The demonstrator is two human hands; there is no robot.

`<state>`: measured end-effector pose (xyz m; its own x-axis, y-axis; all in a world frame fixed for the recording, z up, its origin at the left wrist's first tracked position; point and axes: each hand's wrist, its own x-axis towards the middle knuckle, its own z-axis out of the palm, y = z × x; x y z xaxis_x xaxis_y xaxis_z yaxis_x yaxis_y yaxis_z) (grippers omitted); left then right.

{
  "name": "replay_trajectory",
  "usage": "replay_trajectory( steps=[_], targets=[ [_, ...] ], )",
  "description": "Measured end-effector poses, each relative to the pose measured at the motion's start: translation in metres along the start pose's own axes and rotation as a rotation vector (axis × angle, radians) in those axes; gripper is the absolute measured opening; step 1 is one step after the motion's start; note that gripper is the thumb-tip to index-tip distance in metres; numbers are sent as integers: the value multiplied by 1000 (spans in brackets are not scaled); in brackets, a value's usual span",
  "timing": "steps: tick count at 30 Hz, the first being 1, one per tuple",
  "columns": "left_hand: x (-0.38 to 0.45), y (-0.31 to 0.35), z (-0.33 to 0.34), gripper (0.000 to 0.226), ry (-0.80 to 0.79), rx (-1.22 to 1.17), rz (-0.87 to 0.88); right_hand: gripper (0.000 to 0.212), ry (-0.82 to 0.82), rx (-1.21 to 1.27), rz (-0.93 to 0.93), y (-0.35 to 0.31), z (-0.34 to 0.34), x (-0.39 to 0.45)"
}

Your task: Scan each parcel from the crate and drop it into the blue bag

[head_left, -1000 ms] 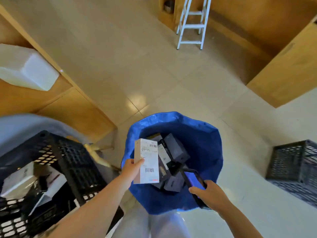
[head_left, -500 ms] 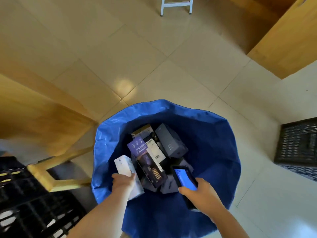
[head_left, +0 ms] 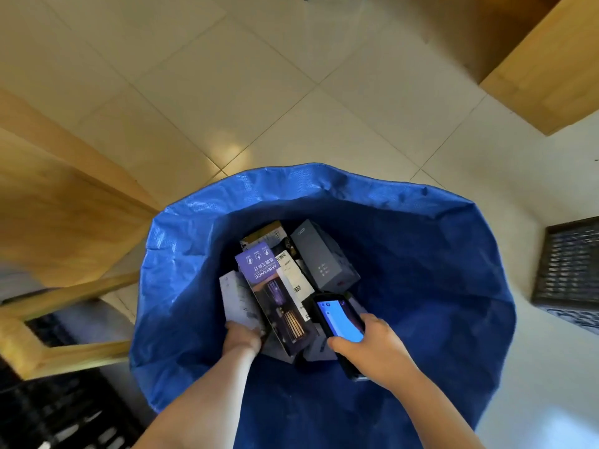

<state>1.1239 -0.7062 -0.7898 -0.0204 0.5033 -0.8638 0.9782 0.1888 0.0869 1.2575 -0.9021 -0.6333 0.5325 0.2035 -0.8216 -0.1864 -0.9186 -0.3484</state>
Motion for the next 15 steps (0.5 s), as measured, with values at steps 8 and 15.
replay_trajectory(
  steps=[8, 15],
  targets=[
    [-66, 1, -51, 51, -49, 266, 321, 74, 14, -4, -13, -24, -21, -60],
    [-172, -18, -131, 46, 176, 517, 669, 53, 20, -90, -65, -60, -44, -159]
  ],
)
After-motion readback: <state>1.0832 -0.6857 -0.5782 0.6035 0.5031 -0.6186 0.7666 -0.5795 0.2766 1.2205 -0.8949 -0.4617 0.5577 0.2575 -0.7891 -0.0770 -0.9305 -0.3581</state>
